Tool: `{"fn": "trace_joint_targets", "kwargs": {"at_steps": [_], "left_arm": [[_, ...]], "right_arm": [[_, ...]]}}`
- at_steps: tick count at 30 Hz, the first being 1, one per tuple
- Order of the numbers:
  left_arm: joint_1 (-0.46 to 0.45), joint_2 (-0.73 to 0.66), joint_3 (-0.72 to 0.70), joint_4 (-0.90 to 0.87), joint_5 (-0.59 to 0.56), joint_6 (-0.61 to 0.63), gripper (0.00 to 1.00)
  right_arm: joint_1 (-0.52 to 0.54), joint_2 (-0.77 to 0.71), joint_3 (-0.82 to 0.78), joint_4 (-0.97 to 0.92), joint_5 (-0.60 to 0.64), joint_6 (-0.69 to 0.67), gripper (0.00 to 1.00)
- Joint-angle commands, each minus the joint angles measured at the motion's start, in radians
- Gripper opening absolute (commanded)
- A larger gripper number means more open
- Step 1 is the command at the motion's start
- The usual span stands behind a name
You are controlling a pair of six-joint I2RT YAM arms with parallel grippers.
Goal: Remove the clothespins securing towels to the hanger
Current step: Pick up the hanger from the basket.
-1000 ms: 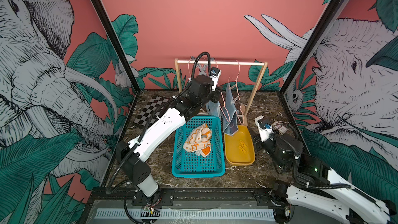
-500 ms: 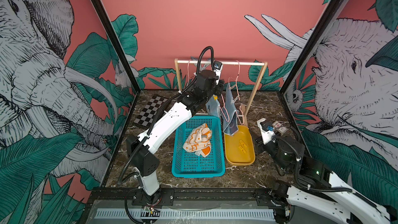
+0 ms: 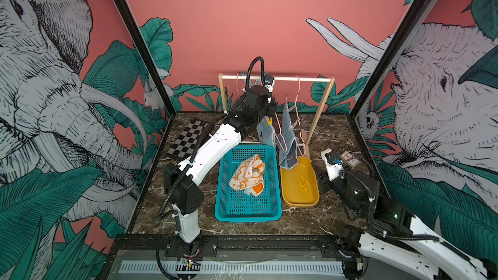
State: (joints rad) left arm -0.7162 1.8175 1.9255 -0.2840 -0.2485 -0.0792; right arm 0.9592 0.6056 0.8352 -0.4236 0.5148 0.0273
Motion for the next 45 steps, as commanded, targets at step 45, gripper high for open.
{"fn": "trace_joint_targets", "kwargs": {"at_steps": [45], "left_arm": [[0.064,0.023,0.027,0.078,0.282,0.052,0.35]], "right_arm": [[-0.027,-0.059,-0.047,0.016,-0.012,0.019,0.47]]}}
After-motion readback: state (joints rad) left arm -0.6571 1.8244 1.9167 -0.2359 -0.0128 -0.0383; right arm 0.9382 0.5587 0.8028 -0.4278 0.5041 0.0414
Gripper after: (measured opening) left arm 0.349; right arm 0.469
